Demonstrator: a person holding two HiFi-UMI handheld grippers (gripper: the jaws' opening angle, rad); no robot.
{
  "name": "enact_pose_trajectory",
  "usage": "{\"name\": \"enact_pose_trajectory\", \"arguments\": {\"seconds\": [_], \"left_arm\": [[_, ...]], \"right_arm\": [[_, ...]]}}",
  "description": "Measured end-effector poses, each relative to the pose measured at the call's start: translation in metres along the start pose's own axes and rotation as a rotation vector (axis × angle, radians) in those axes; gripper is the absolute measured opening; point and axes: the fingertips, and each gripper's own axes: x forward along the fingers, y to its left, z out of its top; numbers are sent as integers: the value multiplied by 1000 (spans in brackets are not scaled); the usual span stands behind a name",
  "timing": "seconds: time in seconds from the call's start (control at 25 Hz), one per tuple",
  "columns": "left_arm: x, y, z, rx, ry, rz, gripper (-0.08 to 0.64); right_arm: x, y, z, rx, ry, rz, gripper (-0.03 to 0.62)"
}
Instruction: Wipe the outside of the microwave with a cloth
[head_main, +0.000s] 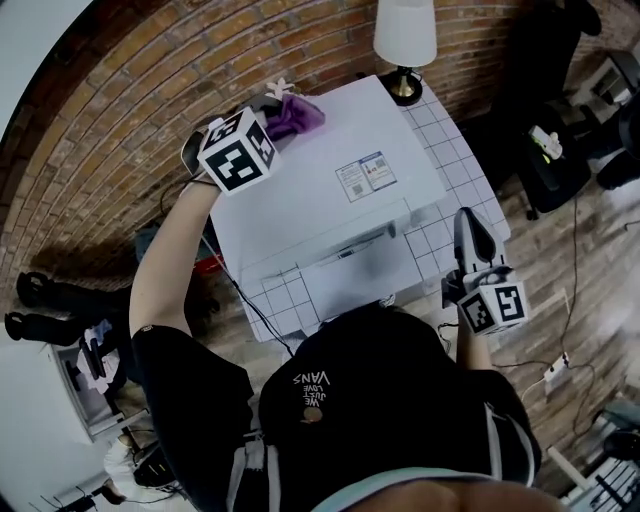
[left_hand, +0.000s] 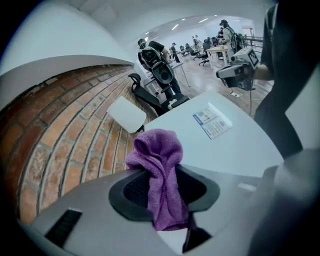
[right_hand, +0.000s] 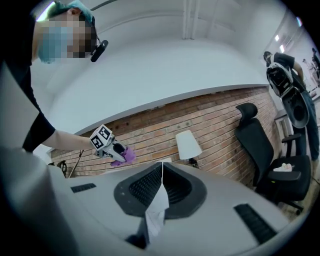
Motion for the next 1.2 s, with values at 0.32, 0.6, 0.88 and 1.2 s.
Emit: {"name": "enact_pose_trajectory", "arguments": {"seconds": [0.32,0.6,0.88,1.2], "left_arm": [[-91,-54,-126,-98,90,41,141],[-114,-100,-183,-142,128,-3,141],[-88,-113,-159,-72,99,-68,141],[-42,-98,-68,71,42,-127,141]], "right_arm": [[20,86,-24,1,44,125,3],[22,124,-36,13,46,142,3],[11,113,-31,5,29,90,3],[-1,66,-17,12,-3,23,3]]}}
